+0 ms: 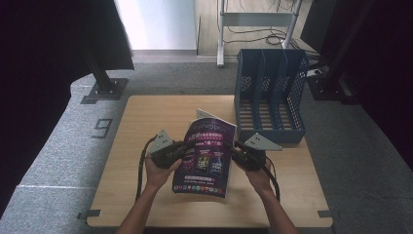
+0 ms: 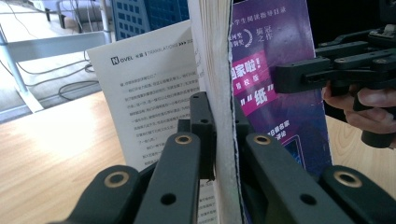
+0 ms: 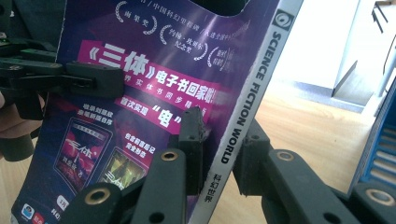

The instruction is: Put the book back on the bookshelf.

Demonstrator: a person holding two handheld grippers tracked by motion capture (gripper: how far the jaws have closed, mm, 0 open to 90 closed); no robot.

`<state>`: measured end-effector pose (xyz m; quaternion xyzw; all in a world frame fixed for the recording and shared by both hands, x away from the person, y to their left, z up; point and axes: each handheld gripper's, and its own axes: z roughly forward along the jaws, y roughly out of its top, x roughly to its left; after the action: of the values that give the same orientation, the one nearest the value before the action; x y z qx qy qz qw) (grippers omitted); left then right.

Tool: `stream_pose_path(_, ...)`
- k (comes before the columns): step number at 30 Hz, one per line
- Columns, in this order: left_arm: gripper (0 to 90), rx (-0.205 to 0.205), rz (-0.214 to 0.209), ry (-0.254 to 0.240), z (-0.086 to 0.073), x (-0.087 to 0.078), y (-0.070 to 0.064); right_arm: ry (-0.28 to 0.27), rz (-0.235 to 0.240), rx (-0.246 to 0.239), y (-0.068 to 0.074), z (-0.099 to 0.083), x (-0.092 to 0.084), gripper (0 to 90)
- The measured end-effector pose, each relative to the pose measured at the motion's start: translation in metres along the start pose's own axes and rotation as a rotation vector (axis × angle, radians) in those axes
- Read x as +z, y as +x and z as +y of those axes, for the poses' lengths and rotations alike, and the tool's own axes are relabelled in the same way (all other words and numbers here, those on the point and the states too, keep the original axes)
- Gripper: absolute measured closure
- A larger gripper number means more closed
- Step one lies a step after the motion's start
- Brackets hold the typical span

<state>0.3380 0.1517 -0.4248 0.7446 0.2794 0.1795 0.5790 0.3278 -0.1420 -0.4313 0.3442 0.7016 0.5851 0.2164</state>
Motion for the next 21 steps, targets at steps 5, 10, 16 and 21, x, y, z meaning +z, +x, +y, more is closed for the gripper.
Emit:
stream_pose_path(5, 86.8, 0.01, 0.01, -0.014, 0.003, 0.0, 0.002, -0.013, -0.004, -0.019, 0.0, 0.005, 0.001, 75.1)
stream_pose_path(10, 86.8, 0.019, 0.016, -0.02, 0.007, 0.002, 0.005, -0.023, -0.004, -0.031, -0.001, 0.008, 0.003, 75.1)
stream_pose_path(16, 86.8, 0.023, 0.024, -0.029, 0.012, 0.004, 0.006, -0.04, -0.017, -0.049, -0.003, 0.014, 0.006, 75.3)
stream_pose_path(21, 86.2, 0.02, 0.023, -0.021, 0.004, 0.005, 0.005, -0.042, -0.024, -0.068, -0.003, 0.007, 0.007, 75.3)
